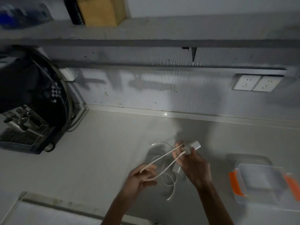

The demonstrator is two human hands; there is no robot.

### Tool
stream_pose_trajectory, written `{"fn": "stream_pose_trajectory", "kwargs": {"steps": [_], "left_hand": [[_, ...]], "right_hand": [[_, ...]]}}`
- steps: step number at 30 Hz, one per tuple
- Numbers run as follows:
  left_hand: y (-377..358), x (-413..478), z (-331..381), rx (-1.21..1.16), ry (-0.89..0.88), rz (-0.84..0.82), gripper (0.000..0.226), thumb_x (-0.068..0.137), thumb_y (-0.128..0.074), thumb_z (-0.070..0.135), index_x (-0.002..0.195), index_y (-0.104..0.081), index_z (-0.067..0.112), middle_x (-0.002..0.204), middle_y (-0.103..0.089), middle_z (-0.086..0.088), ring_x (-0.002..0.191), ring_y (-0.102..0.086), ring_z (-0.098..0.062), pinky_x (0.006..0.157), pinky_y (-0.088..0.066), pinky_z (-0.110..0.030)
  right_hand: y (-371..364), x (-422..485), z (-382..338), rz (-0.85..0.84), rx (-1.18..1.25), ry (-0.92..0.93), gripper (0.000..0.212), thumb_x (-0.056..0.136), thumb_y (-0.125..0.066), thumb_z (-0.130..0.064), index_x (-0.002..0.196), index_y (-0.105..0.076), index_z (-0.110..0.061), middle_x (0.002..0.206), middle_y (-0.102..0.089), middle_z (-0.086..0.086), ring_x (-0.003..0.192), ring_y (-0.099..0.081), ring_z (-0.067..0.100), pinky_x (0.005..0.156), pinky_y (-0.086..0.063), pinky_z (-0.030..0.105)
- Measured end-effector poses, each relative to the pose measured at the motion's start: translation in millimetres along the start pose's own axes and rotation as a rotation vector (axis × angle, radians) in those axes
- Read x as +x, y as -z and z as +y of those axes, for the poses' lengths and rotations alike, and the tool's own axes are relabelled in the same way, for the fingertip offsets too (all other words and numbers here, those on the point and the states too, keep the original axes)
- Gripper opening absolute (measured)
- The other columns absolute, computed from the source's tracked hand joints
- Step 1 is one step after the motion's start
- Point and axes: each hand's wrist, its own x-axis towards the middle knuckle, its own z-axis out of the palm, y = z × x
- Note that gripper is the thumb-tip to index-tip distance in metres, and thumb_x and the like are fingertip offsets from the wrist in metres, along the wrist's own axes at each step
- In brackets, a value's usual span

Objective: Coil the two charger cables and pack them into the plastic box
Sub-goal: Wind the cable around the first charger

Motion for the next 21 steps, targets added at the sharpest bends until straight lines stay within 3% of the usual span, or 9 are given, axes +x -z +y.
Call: {"fn": "stream_pose_trajectory", "kwargs": {"steps": [3, 4, 6, 9, 11, 13, 15, 17, 21], "left_hand": [[9.9, -1.7, 7.8, -0.029, 0.118, -0.019, 0.016, 0.090, -0.058, 0.001, 0.102, -0.067, 0.003, 0.107, -0.062, -0.021, 0.100, -0.063, -0.033, 0.083, -0.057, -0.039], [11.4, -5.2, 12.3, 0.012, 0.140, -0.094, 0.025, 0.088, -0.063, 0.003, 0.112, -0.065, 0.004, 0.114, -0.063, -0.019, 0.107, -0.063, -0.034, 0.088, -0.055, -0.043], [15.9, -8.2, 24.5, 0.125, 0.140, -0.235, 0.050, 0.081, -0.069, 0.007, 0.129, -0.057, 0.017, 0.129, -0.062, -0.011, 0.117, -0.061, -0.029, 0.093, -0.054, -0.042], [7.2, -1.4, 57.7, 0.342, -0.100, -0.124, 0.060, 0.084, -0.073, 0.006, 0.134, -0.048, 0.029, 0.136, -0.054, -0.002, 0.122, -0.056, -0.014, 0.090, -0.052, -0.019], [-19.7, 4.6, 83.3, 0.361, -0.299, -0.101, 0.050, 0.090, -0.067, 0.017, 0.134, -0.049, 0.032, 0.133, -0.056, 0.009, 0.125, -0.054, -0.007, 0.090, -0.048, -0.013], [-56.7, 10.5, 102.4, 0.370, -0.362, -0.236, 0.043, 0.093, -0.064, 0.026, 0.134, -0.051, 0.033, 0.127, -0.060, 0.016, 0.121, -0.056, -0.001, 0.091, -0.049, -0.014], [-89.2, 17.3, 110.1, 0.443, -0.409, -0.267, 0.035, 0.093, -0.064, 0.024, 0.126, -0.056, 0.034, 0.117, -0.065, 0.016, 0.111, -0.060, 0.003, 0.087, -0.052, -0.014], [-107.9, 27.8, 111.9, 0.475, -0.437, -0.151, 0.026, 0.093, -0.063, 0.021, 0.113, -0.059, 0.038, 0.107, -0.067, 0.017, 0.098, -0.063, 0.009, 0.080, -0.050, -0.012], [-118.1, 41.7, 109.6, 0.615, -0.358, -0.184, 0.030, 0.091, -0.064, 0.027, 0.121, -0.064, 0.025, 0.114, -0.067, 0.008, 0.102, -0.063, 0.003, 0.086, -0.053, -0.015]], "right_hand": [[19.3, 12.4, -3.8, 0.071, 0.057, 0.094, 0.042, 0.086, -0.042, -0.005, 0.122, -0.053, -0.022, 0.130, -0.061, 0.005, 0.111, -0.063, 0.026, 0.084, -0.060, 0.038], [30.9, 17.5, -16.5, -0.043, 0.344, 0.018, 0.039, 0.085, -0.043, -0.005, 0.118, -0.058, -0.021, 0.122, -0.068, 0.005, 0.103, -0.069, 0.027, 0.081, -0.061, 0.043], [45.2, 28.0, -34.0, 0.080, 0.942, -0.189, 0.039, 0.087, -0.054, -0.002, 0.121, -0.052, -0.020, 0.110, -0.068, 0.013, 0.092, -0.074, 0.026, 0.075, -0.062, 0.043], [71.4, 26.8, -41.4, 0.118, 0.928, -0.319, 0.049, 0.083, -0.068, 0.008, 0.117, -0.043, -0.015, 0.103, -0.059, 0.018, 0.090, -0.071, 0.029, 0.078, -0.061, 0.048], [78.4, 27.1, -49.4, 0.166, 0.769, -0.343, 0.056, 0.076, -0.074, 0.013, 0.113, -0.041, -0.012, 0.096, -0.058, 0.011, 0.077, -0.069, 0.012, 0.072, -0.062, 0.035], [77.4, 27.6, -55.8, 0.186, 0.738, -0.364, 0.060, 0.074, -0.073, 0.017, 0.113, -0.039, -0.015, 0.093, -0.058, 0.005, 0.067, -0.064, -0.002, 0.062, -0.057, 0.020], [77.0, 22.4, -66.6, 0.110, 0.808, -0.361, 0.059, 0.076, -0.068, 0.020, 0.117, -0.036, -0.009, 0.105, -0.060, 0.014, 0.084, -0.068, 0.008, 0.073, -0.059, 0.030], [80.2, 13.8, -66.0, 0.048, 0.868, -0.367, 0.064, 0.078, -0.069, 0.017, 0.126, -0.035, -0.008, 0.121, -0.060, 0.019, 0.101, -0.069, 0.025, 0.084, -0.058, 0.044], [96.9, 4.5, -50.4, -0.012, 0.775, -0.408, 0.078, 0.081, -0.068, 0.015, 0.142, -0.032, -0.017, 0.127, -0.058, 0.016, 0.107, -0.068, 0.022, 0.085, -0.058, 0.035]]}}
